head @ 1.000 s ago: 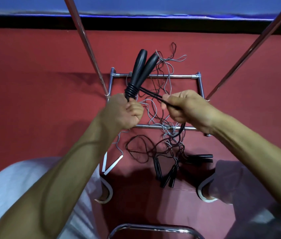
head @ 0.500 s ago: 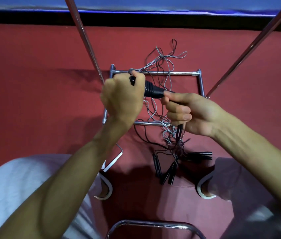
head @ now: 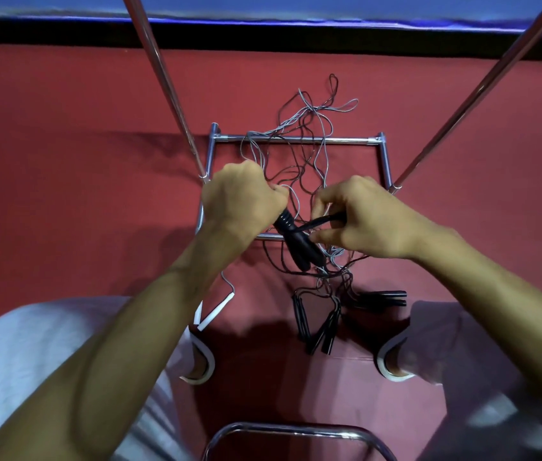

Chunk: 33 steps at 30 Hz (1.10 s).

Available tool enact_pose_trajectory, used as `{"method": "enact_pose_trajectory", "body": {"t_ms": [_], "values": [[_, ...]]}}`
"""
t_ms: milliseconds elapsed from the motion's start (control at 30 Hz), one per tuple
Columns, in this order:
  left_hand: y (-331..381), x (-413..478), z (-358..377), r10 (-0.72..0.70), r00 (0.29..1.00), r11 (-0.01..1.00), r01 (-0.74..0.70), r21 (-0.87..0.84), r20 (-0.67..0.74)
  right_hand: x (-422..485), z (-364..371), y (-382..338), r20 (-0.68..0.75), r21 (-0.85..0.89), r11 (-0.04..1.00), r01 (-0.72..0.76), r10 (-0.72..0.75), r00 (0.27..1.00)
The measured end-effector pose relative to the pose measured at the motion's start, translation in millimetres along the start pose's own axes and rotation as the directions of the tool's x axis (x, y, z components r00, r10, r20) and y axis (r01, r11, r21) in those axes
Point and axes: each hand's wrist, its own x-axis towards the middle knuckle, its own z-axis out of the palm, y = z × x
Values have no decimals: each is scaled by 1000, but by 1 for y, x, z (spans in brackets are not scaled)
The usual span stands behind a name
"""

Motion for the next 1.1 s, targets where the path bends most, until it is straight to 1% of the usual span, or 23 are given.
{"method": "enact_pose_trajectory", "body": {"t_ms": [67, 100, 167, 233, 267, 300, 367, 400, 467, 533, 600, 700, 767, 833, 900, 967, 1033, 1100], "values": [[-1, 1, -1, -14, 999, 1000, 14, 11, 45, 1, 4, 1, -68, -92, 994, 64, -71, 995], [-1, 2, -1, -22, 997, 1000, 21, 17, 70, 0, 4, 2, -79, -98, 990, 98, -106, 991], [-1, 4, -3, -44, 990, 999, 43, 15, 132, -2, 1, 6, -81, -75, 987, 144, -150, 985], [-3, 8, -2, -59, 978, 998, 63, -15, 202, -4, -7, 7, -43, -72, 988, 135, -138, 989], [-4, 10, -2, -51, 970, 997, 64, -46, 237, -5, -11, 7, 5, -20, 994, 110, -110, 994], [-4, 11, -3, -31, 963, 994, 56, -89, 268, -6, -14, 8, 70, 91, 993, 70, -76, 995], [-5, 13, -6, 60, 951, 981, 1, -196, 305, -8, -18, 12, 177, 343, 939, -18, -46, 983], [-6, 13, -9, 133, 945, 966, -57, -252, 299, -8, -18, 14, 202, 427, 903, -48, -44, 978], [-7, 14, -16, 268, 936, 913, -171, -371, 228, -6, -16, 18, 195, 518, 851, -85, -21, 981], [-9, 12, -20, 341, 931, 845, -243, -476, 131, -5, -15, 19, 188, 559, 822, -110, 3, 982], [-9, 9, -18, 372, 926, 794, -280, -540, 66, -3, -14, 18, 179, 597, 796, -98, -13, 984], [-10, 6, -15, 354, 935, 759, -271, -592, 26, 0, -14, 13, 165, 671, 734, -104, -11, 986], [-9, 2, -14, 356, 934, 745, -288, -601, -7, 1, -9, 9, 194, 736, 662, -142, -6, 981], [-5, -4, -12, 372, 927, 729, -321, -605, -43, 4, -4, 8, 181, 764, 627, -154, 22, 983], [-1, -10, -12, 363, 929, 706, -321, -631, -66, 6, 2, 8, 125, 767, 628, -131, 54, 991], [2, -12, -15, 306, 949, 684, -275, -676, -77, 9, 5, 4, 68, 787, 610, -89, 58, 996], [4, -11, -19, 223, 970, 695, -224, -683, -92, 11, 5, -1, 19, 788, 613, -52, 60, 998], [4, -10, -19, 165, 982, 718, -181, -672, -87, 12, 4, -4, -4, 767, 640, -39, 65, 998]]}}
